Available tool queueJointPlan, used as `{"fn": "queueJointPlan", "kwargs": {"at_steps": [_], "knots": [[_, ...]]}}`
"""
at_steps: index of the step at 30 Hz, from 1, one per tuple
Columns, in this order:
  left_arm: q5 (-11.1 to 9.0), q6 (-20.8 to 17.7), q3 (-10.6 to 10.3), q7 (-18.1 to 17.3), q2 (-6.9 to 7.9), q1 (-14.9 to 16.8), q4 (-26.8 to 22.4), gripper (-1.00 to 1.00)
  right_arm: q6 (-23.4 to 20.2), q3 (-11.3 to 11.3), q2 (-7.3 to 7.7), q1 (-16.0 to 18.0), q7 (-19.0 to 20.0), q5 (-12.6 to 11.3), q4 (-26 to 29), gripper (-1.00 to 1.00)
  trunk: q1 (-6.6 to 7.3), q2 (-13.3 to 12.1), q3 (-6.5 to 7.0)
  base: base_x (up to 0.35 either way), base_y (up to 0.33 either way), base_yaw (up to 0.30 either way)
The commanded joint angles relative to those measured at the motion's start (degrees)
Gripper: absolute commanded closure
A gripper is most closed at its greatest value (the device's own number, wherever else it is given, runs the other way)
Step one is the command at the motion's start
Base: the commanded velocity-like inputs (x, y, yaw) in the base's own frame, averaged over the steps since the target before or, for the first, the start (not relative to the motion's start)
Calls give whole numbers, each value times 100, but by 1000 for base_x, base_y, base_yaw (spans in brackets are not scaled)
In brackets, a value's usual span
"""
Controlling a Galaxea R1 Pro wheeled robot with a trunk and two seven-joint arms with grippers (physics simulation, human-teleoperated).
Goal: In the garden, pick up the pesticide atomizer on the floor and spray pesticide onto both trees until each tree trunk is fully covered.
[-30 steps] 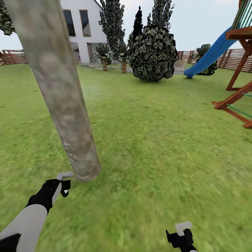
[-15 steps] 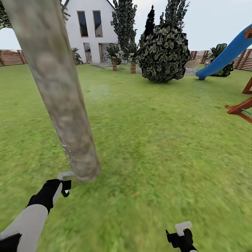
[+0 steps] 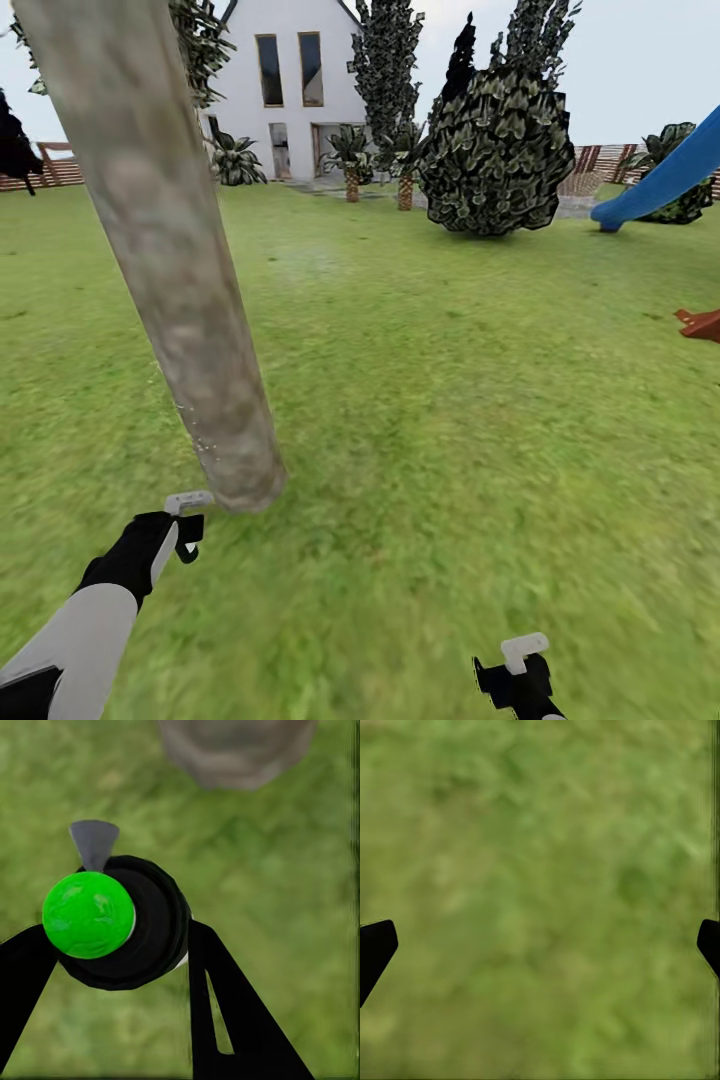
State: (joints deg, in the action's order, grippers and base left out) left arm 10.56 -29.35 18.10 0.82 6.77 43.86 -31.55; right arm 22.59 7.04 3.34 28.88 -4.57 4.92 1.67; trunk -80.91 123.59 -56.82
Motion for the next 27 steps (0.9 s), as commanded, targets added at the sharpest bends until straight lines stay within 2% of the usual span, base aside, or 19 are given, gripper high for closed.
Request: {"fn": "queueJointPlan", "kwargs": {"at_steps": [1,9,14,16,20,22,24,25,26,27], "knots": [[1,0,0,-2,0,0,0,100,0,0,0,2,0,0,0,-100,0,0,0,0,-276,7],[7,0,0,-2,0,0,0,100,0,0,0,2,0,0,0,-100,0,0,0,0,-276,7],[0,0,0,-8,-3,0,4,100,0,0,0,2,0,0,0,-100,0,0,0,7,-276,211],[7,27,4,-13,-111,0,0,100,0,0,0,1,0,0,0,-100,0,0,0,83,-205,275],[18,21,-14,73,-653,138,-65,100,8,-2,0,3,-3,-9,0,-100,0,0,0,5,-10,75],[23,-13,-17,54,-701,457,-55,100,9,-7,0,2,-1,-9,0,-100,0,0,0,0,0,3],[43,-93,-23,42,-659,745,-34,100,9,-9,0,2,0,-9,0,-100,0,0,0,0,0,1],[70,-410,-28,7,-472,880,-30,100,9,-9,3,3,0,-9,2,-100,0,0,0,0,0,0],[65,-566,-33,-11,-186,909,-22,100,9,-9,7,2,0,-9,6,-100,0,0,0,0,0,0],[62,-620,-29,-77,10,921,-24,100,9,-9,8,3,0,-9,8,-100,0,0,0,0,0,0]]}}
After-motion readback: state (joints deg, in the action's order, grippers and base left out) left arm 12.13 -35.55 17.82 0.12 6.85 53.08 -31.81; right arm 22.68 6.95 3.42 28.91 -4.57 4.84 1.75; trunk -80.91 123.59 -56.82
